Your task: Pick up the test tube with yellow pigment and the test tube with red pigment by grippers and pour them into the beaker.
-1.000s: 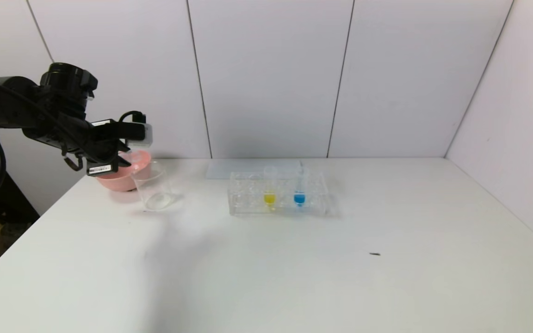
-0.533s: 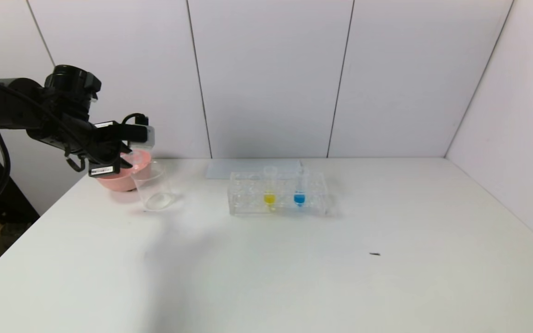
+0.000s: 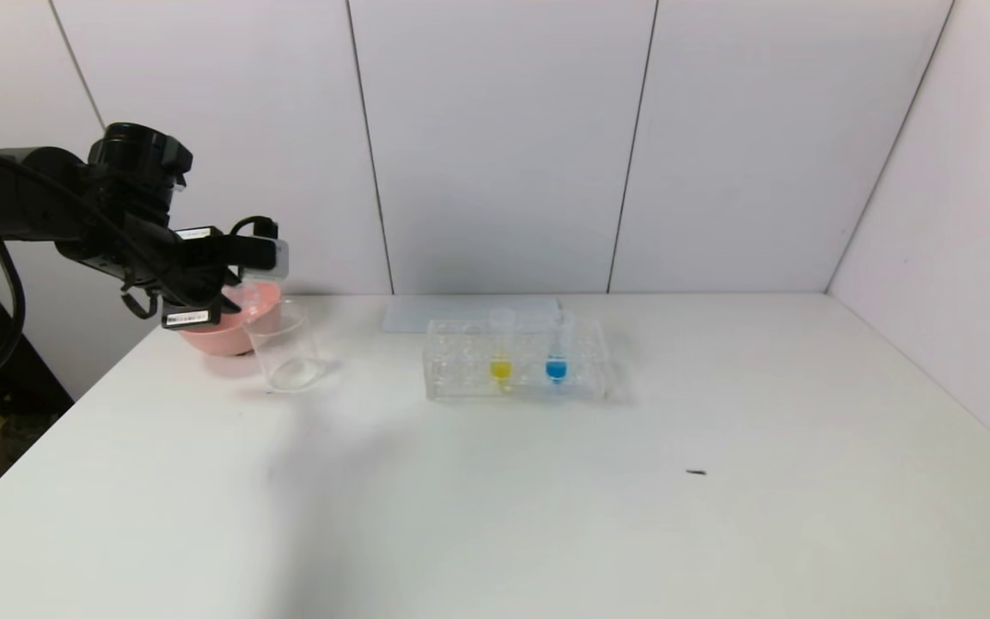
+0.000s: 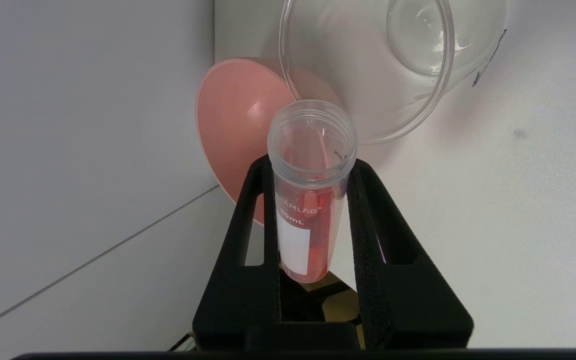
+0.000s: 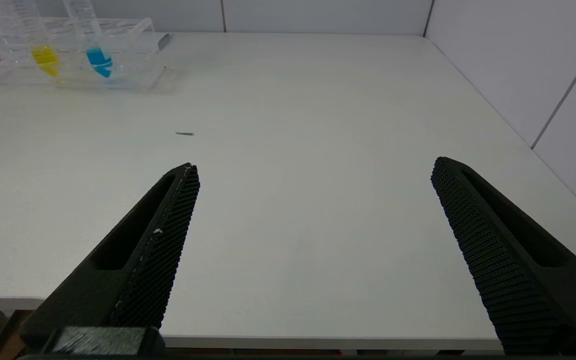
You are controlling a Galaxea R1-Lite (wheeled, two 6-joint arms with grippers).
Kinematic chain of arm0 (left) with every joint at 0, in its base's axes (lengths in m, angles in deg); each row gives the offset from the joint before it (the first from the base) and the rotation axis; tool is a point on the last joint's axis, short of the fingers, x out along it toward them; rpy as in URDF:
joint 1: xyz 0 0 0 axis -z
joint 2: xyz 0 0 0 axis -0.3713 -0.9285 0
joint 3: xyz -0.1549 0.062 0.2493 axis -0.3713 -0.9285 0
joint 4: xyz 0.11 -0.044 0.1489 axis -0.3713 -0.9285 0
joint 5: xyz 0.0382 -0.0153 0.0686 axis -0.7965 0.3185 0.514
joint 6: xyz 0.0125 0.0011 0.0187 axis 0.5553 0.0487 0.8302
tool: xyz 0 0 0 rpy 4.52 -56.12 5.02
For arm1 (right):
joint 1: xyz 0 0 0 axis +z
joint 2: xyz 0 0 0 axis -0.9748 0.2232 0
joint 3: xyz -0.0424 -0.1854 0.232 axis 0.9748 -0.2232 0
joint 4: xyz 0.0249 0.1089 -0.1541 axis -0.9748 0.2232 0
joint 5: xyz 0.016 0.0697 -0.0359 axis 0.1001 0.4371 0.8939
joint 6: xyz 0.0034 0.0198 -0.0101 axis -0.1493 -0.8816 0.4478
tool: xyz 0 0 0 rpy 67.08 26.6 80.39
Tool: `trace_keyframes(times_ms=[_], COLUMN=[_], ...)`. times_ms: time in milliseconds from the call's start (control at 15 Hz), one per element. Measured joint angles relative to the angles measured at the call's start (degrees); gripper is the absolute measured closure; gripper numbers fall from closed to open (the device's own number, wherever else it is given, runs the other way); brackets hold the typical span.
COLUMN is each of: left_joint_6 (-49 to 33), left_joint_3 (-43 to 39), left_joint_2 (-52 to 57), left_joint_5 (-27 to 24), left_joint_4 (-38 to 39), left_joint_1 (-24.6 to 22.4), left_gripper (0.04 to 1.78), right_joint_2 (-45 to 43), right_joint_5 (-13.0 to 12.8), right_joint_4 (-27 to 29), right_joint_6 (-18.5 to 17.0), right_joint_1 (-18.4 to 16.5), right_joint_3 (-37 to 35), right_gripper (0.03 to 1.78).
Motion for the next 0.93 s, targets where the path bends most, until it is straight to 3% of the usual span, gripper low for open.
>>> trace_keyframes(times_ms=[933], left_joint_6=[0.85], left_joint_3=[0.72], left_joint_2=[-0.46], left_joint_5=[1.5], left_joint_4=[-0.02], left_joint_1=[0.26], left_gripper=[1.38], right_joint_2=[0.0], right_joint_5=[0.0], right_joint_4=[0.0], right_joint_6=[-0.05], right_joint_1=[0.0], right_joint_3=[0.0], right_gripper=[0.11])
